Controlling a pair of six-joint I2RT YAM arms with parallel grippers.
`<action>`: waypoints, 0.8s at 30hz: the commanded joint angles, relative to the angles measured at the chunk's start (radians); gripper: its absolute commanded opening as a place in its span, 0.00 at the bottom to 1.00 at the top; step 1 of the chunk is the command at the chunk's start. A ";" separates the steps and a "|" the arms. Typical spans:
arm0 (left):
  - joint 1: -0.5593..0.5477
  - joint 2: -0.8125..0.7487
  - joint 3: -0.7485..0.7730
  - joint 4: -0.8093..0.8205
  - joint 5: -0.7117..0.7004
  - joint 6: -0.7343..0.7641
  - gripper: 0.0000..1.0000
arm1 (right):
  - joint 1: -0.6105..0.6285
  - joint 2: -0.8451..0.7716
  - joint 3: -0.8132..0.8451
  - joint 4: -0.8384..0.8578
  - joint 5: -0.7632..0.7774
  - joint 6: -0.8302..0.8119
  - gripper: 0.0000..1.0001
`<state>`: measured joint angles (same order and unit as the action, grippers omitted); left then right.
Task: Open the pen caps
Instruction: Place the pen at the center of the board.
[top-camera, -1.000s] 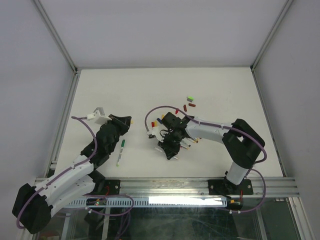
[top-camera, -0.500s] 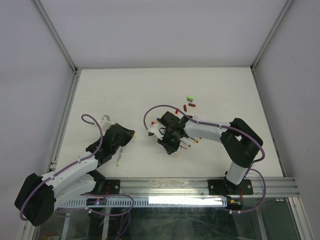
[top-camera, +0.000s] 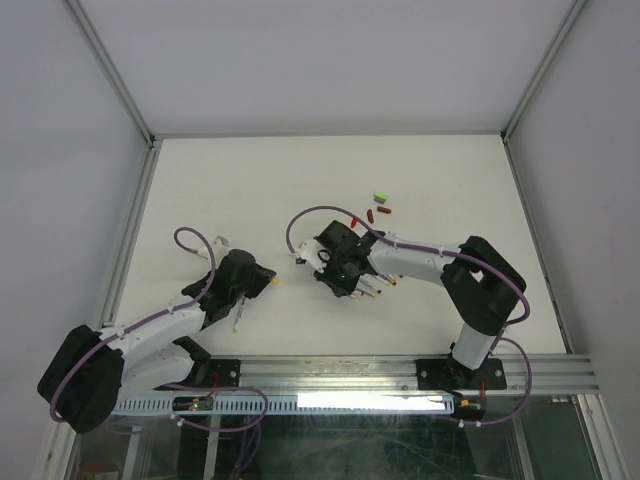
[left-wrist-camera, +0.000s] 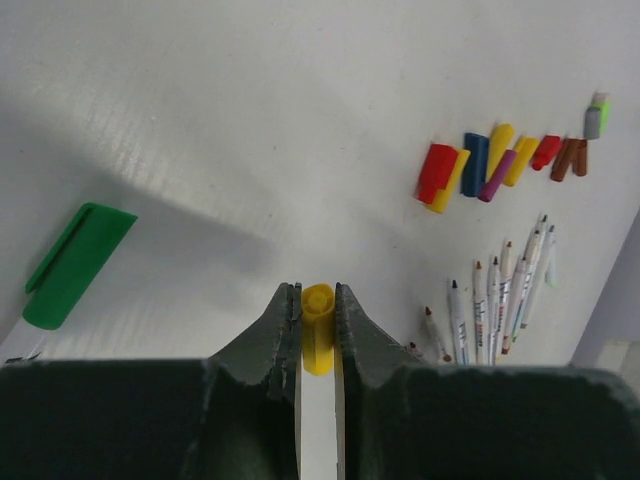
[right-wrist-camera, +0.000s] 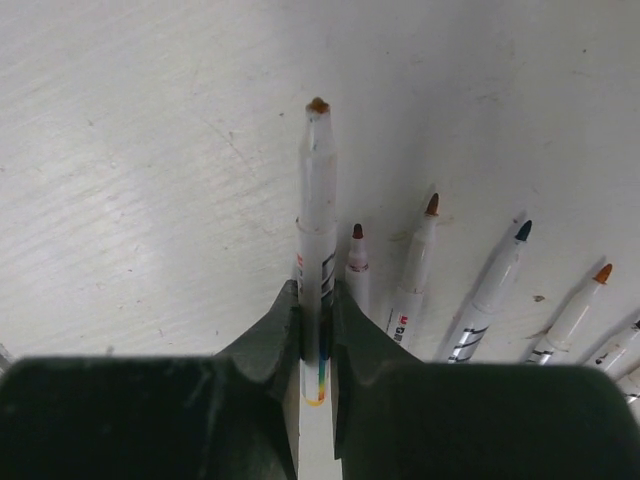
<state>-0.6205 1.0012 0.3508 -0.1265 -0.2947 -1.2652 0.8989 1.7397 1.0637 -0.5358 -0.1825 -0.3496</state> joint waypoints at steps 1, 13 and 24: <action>0.004 0.074 0.033 0.046 0.045 -0.022 0.00 | -0.005 -0.013 -0.004 -0.001 0.070 -0.012 0.12; 0.005 0.292 0.149 0.057 0.031 0.020 0.00 | -0.003 -0.009 -0.004 -0.036 0.002 -0.035 0.21; 0.005 0.412 0.207 0.075 0.030 0.027 0.07 | -0.005 -0.002 -0.001 -0.040 0.001 -0.029 0.25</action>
<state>-0.6201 1.3827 0.5240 -0.0647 -0.2771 -1.2564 0.8982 1.7386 1.0641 -0.5400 -0.1909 -0.3725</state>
